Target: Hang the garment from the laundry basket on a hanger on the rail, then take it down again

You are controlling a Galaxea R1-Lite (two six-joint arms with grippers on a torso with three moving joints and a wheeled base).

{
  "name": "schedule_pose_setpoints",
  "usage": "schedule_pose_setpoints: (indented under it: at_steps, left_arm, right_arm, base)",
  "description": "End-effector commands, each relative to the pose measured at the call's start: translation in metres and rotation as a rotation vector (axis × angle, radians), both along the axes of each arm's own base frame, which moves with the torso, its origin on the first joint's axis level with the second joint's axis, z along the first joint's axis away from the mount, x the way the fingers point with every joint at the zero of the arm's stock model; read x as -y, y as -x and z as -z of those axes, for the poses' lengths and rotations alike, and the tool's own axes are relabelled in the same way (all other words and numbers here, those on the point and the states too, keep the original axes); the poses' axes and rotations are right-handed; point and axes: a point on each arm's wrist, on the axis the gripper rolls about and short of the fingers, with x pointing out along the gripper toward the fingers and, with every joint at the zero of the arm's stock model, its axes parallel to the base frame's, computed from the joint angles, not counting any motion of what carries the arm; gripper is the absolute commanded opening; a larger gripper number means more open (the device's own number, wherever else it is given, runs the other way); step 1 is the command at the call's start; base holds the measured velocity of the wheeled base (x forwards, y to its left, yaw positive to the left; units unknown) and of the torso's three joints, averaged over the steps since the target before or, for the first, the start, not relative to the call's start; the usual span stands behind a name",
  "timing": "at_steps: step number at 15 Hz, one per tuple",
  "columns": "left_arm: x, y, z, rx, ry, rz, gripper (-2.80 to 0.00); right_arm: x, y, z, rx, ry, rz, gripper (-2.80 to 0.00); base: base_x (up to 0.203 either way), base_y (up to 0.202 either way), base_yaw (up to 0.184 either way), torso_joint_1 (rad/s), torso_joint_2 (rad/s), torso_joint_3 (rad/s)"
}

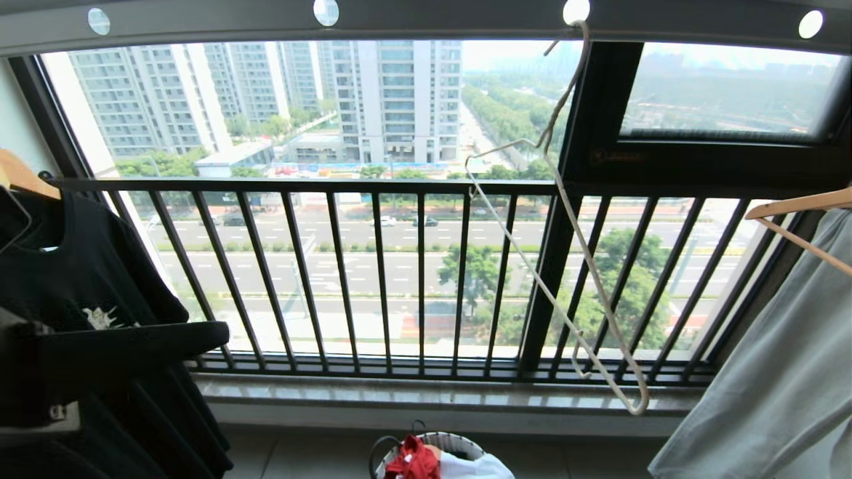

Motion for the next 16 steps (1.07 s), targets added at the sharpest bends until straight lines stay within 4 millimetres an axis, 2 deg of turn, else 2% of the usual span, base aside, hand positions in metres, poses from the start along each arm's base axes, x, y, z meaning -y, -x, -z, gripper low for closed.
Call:
schedule_pose_setpoints:
  at_steps: [1, 4, 7, 9, 11, 12, 14, 16]
  left_arm:
    - [-0.023, 0.054, 0.000, 0.138, 0.049, -0.075, -2.80]
    - [-0.036, 0.106, 0.017, 0.222, 0.063, -0.177, -2.80]
    - [-0.040, 0.143, 0.036, 0.259, 0.064, -0.219, -2.80]
    - [-0.042, 0.146, 0.045, 0.254, -0.041, -0.300, -2.80]
    - [-0.044, 0.137, 0.058, 0.307, -0.229, -0.435, -2.80]
    - [-0.045, 0.138, 0.057, 0.318, -0.261, -0.479, -2.80]
    - [-0.046, 0.152, 0.041, 0.325, -0.242, -0.500, -2.80]
    - [-0.039, 0.148, 0.031, 0.292, -0.279, -0.581, -2.80]
  right_arm:
    - [0.001, 0.015, 0.005, 0.022, -0.020, 0.068, -2.80]
    - [-0.005, 0.041, 0.027, -0.010, -0.063, 0.202, -2.80]
    - [-0.008, 0.058, 0.056, -0.041, -0.070, 0.241, -2.80]
    - [-0.008, 0.057, 0.084, -0.078, -0.063, 0.233, -2.80]
    - [-0.008, 0.047, 0.114, -0.141, -0.054, 0.209, -2.80]
    - [-0.008, 0.040, 0.126, -0.187, -0.059, 0.203, -2.80]
    - [-0.009, 0.029, 0.144, -0.241, -0.064, 0.198, -2.80]
    - [-0.009, 0.022, 0.151, -0.232, -0.061, 0.194, -2.80]
  base:
    - [0.000, 0.000, 0.000, 0.000, 0.00, 0.000]
    - [0.000, 0.000, 0.000, 0.000, 0.00, 0.000]
    - [0.000, 0.000, 0.000, 0.000, 0.00, 0.000]
    - [0.000, 0.000, 0.000, 0.000, 0.00, 0.000]
    - [0.000, 0.000, 0.000, 0.000, 0.00, 0.000]
    - [0.000, 0.000, 0.000, 0.000, 0.00, 0.000]
    - [0.000, 0.000, 0.000, 0.000, 0.00, 0.000]
    - [0.000, 0.000, 0.000, 0.000, 0.00, 0.000]
